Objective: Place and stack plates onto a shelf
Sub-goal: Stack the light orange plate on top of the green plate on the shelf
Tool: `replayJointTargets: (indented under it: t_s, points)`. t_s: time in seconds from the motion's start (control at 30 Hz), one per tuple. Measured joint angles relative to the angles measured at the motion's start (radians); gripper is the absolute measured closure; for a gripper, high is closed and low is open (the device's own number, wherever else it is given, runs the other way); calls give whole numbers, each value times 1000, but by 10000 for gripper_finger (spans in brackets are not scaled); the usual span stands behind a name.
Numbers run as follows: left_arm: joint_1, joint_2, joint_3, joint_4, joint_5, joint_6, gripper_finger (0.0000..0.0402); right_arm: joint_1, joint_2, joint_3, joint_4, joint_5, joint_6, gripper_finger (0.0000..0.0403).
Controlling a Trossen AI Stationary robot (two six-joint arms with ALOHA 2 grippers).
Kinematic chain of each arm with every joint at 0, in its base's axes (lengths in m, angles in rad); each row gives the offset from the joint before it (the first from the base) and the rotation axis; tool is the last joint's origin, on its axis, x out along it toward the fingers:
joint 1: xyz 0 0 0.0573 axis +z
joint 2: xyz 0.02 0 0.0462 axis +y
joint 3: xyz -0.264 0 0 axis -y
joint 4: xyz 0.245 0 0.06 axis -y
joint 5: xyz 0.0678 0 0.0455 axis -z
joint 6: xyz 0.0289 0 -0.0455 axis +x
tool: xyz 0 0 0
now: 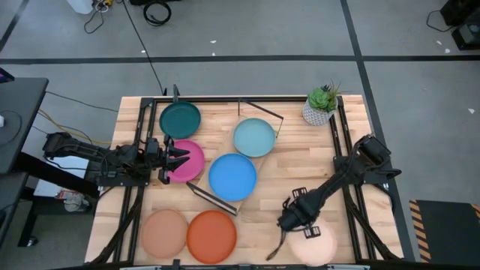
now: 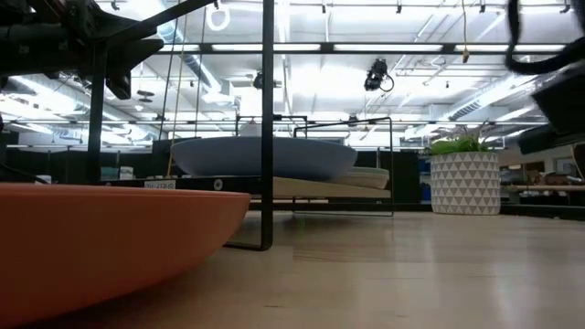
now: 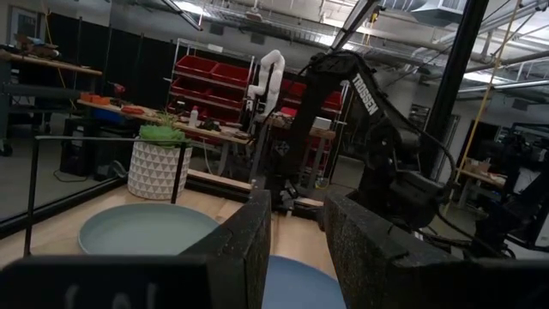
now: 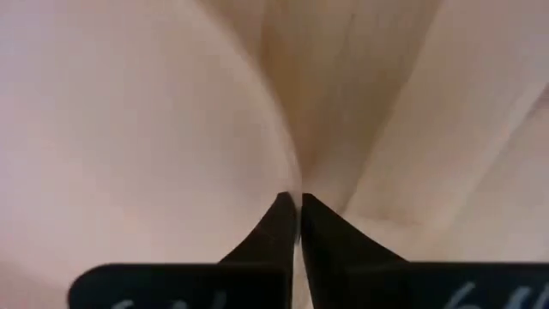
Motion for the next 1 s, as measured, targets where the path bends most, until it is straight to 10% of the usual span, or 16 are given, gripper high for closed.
replayJointTargets:
  t_s: [0.63, 1.0]
  points:
    - [0, 0, 0, 0, 0, 9, 285, -589, -12, 596, -545, 345, -402, 391]
    - [0, 0, 0, 0, -12, 9, 285, -780, -11, 762, -246, 428, -1045, 391]
